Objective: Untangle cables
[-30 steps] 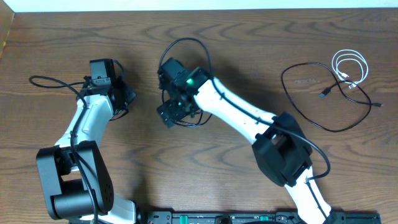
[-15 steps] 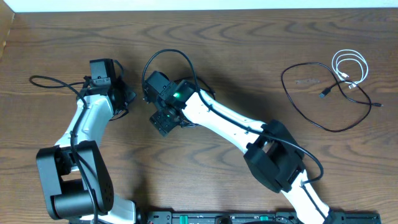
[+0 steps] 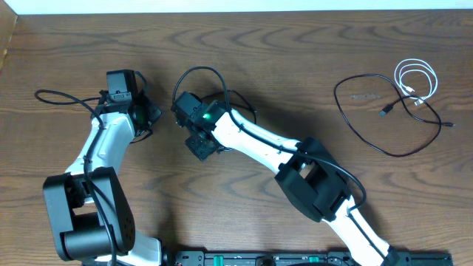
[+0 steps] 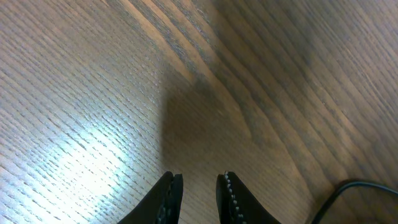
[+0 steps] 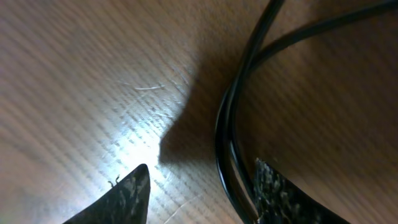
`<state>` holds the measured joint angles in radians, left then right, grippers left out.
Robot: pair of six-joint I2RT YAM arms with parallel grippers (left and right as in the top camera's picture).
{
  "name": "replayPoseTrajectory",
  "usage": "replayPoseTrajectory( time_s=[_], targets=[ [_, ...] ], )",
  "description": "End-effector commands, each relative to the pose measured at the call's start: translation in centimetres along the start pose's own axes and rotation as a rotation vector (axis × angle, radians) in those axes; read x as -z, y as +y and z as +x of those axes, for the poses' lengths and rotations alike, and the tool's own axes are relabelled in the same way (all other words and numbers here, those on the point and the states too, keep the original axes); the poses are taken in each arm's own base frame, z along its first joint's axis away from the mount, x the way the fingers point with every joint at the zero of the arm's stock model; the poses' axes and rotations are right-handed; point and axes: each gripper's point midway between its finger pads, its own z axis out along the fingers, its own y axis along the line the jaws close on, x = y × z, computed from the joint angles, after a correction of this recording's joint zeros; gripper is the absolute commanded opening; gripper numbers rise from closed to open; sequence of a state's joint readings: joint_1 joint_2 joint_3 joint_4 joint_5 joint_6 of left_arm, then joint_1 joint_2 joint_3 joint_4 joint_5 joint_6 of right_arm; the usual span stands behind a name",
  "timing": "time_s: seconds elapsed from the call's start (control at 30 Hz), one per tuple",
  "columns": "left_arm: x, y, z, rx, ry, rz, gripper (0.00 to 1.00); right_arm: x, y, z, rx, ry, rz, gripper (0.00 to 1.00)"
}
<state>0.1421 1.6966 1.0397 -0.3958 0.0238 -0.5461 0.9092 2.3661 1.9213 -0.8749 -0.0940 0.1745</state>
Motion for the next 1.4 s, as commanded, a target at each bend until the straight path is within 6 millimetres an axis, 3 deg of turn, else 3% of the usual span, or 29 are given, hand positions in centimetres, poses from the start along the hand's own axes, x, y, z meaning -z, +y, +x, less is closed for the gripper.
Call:
replayPoseTrajectory(
  time_s=[0.0, 0.47, 0.67, 0.83, 1.1, 1.37],
  targets=[
    [0.0, 0.2, 0.1, -0.006, 0.001, -0.007, 0.24, -0.6, -0.2, 0.3, 0.004, 0.009, 0.012, 0.48],
    [0.0, 0.2, 0.1, -0.006, 0.001, -0.007, 0.24, -0.5, -1.3, 0.0, 0.003, -0.004, 0.069, 0.45],
    [0.0, 0.2, 0.1, -0.006, 0.001, -0.007, 0.24, -0.5, 0.9, 1.1, -0.001, 0.048, -0.058, 0.42],
    [0.0, 0.2, 0.1, -0.006, 0.001, -0.007, 0.24, -0.5, 0.5, 0.9, 0.0, 0.036, -0.036, 0.4],
    [0.0, 0.2, 0.1, -0.005, 0.001, -0.007, 0.24, 0.5, 0.3, 0.2, 0.091, 0.012, -0.027, 0.52],
    [0.0, 0.2, 0.1, -0.006, 0.001, -0.007, 0.24, 1.0, 0.1, 1.0, 0.15, 0.043, -0.011, 0.52]
  ],
)
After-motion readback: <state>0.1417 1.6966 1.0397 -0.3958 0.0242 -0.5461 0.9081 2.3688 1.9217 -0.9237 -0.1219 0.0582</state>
